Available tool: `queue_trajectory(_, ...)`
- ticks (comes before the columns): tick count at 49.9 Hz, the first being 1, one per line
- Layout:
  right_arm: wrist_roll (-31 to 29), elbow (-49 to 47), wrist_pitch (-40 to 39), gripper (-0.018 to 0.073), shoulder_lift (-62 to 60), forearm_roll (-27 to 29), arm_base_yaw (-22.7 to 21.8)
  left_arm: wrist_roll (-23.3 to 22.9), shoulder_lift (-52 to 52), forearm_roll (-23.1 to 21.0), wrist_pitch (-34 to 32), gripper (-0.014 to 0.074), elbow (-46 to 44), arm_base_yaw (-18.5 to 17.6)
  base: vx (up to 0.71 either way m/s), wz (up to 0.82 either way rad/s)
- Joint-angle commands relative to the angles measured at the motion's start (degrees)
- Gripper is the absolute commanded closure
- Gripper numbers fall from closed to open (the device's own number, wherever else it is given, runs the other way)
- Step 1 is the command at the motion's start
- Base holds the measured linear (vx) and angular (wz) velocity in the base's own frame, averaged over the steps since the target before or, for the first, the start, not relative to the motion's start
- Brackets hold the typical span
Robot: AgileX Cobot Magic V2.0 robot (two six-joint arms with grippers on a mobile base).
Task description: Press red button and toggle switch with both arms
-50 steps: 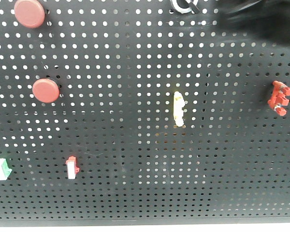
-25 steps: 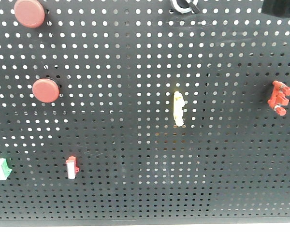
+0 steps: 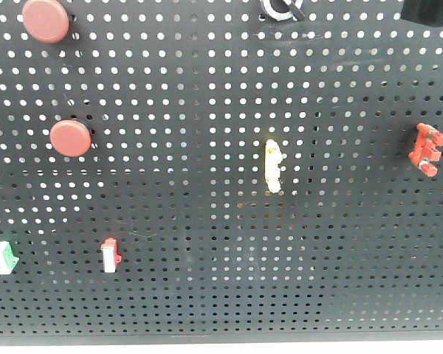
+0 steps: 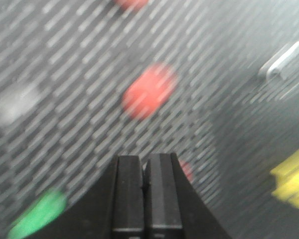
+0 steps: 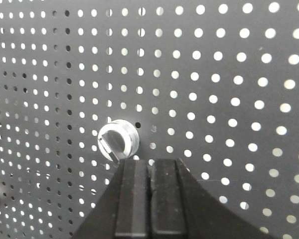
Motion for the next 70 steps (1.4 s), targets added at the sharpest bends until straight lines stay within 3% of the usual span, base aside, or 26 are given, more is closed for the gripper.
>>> queue_trajectory(1, -0.31, -1.69, -4.69, 0.0559, -0.82, -0.63, -0.06, 1.0, -5.32, 0.05, -4.18, 0.0594, 6.34, 6.28, 0.0, 0.0)
queue_trajectory(6, -0.31, -1.69, -4.69, 0.0559, -0.82, -0.63, -0.06, 0.89, -11.56, 0.05, -4.18, 0.0594, 16.24, 12.3, 0.0, 0.0)
queue_trajectory(13, -0.31, -1.69, -4.69, 0.0559, -0.82, -0.63, -0.06, 0.84, -20.46, 0.05, -4.13, 0.0594, 30.74, 17.86, 0.0, 0.0)
queue_trajectory(21, -0.31, -1.69, -4.69, 0.0559, -0.82, -0.63, -0.06, 0.77, -31.42, -0.17, -5.43, 0.0594, 44.2, 19.46, 0.0, 0.0)
queue_trajectory(26, -0.31, -1.69, -4.69, 0.0559, -0.82, -0.63, -0.06, 0.61, -38.3, -3.6, -8.7, 0.0594, 52.51, 19.45, 0.0, 0.0)
queue_trajectory(30, -0.31, -1.69, -4.51, 0.0559, -0.83, -0.63, -0.06, 0.61, -36.69, -6.75, -0.83, 0.0594, 51.18, 19.45, 0.0, 0.0)
queue_trajectory(39, -0.31, -1.69, -4.23, 0.0559, -0.63, -0.62, -0.15, 0.67, -36.55, -7.77, 2.07, 0.0594, 51.76, 19.45, 0.0, 0.0)
queue_trajectory(70, -0.31, -1.69, -4.23, 0.0559, -0.54, -0.62, -0.15, 0.67, -36.5, -7.77, 3.33, 0.0594, 51.76, 19.45, 0.0, 0.0)
